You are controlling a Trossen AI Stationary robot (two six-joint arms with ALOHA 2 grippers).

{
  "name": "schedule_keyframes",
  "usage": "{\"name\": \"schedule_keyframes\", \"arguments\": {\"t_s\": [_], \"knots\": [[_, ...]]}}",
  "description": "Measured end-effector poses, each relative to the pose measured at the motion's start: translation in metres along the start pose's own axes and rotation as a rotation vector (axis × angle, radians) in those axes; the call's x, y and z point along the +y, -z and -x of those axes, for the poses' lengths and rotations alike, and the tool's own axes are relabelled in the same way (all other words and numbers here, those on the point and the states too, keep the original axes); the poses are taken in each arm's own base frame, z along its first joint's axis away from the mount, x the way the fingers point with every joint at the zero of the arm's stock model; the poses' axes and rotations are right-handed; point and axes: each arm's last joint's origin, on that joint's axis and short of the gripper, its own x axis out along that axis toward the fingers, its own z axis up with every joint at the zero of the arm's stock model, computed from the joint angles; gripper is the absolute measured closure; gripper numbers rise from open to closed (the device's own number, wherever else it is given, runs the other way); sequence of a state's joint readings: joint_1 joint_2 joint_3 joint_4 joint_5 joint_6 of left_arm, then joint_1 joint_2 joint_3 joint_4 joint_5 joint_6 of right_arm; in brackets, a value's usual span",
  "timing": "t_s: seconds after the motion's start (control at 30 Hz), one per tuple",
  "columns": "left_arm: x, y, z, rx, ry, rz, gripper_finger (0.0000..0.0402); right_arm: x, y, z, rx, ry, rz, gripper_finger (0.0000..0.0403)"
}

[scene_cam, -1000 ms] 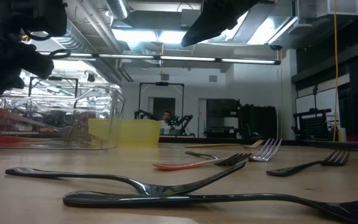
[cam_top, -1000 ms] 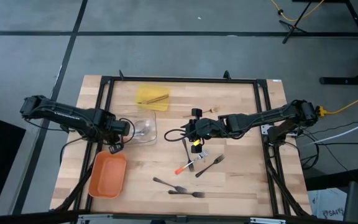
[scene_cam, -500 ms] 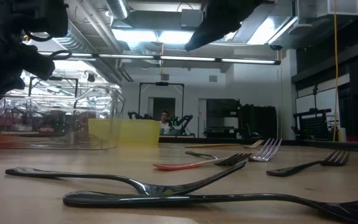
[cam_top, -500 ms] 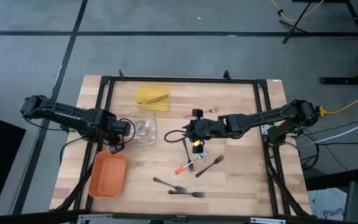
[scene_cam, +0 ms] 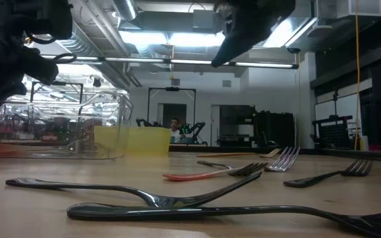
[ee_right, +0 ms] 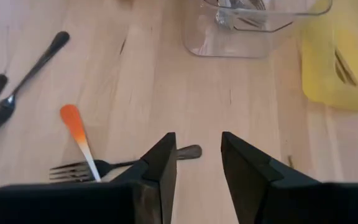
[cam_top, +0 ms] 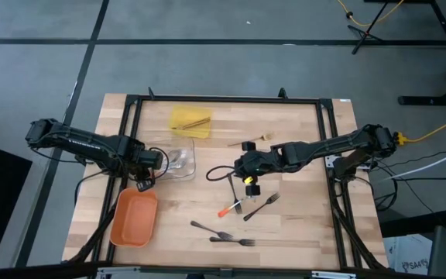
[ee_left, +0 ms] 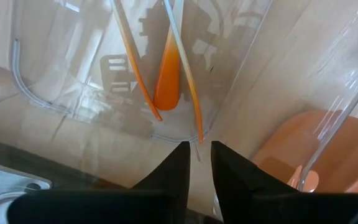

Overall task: Sort silverware by color (type)
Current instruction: Put the black fork into the orange bin

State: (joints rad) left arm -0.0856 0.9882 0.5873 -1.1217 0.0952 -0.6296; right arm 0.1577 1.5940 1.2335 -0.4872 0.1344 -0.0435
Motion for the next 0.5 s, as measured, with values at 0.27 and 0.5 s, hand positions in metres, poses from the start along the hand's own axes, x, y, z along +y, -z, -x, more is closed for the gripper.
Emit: {"name": "schedule_keyframes", "arguments": {"t_s": [0.27,0.5], "knots": [[0.000,0.000,0.000,-0.001,0.000,0.000,0.0342,0.012,0.008,0.001,0.082,-0.031,-0.028,0.0285],[0.000,0.000,0.000,-0.004,-0.004,0.000,0.0342,0.045,0.034,-0.005,0.161,-0.094,0.059,0.0285]]}}
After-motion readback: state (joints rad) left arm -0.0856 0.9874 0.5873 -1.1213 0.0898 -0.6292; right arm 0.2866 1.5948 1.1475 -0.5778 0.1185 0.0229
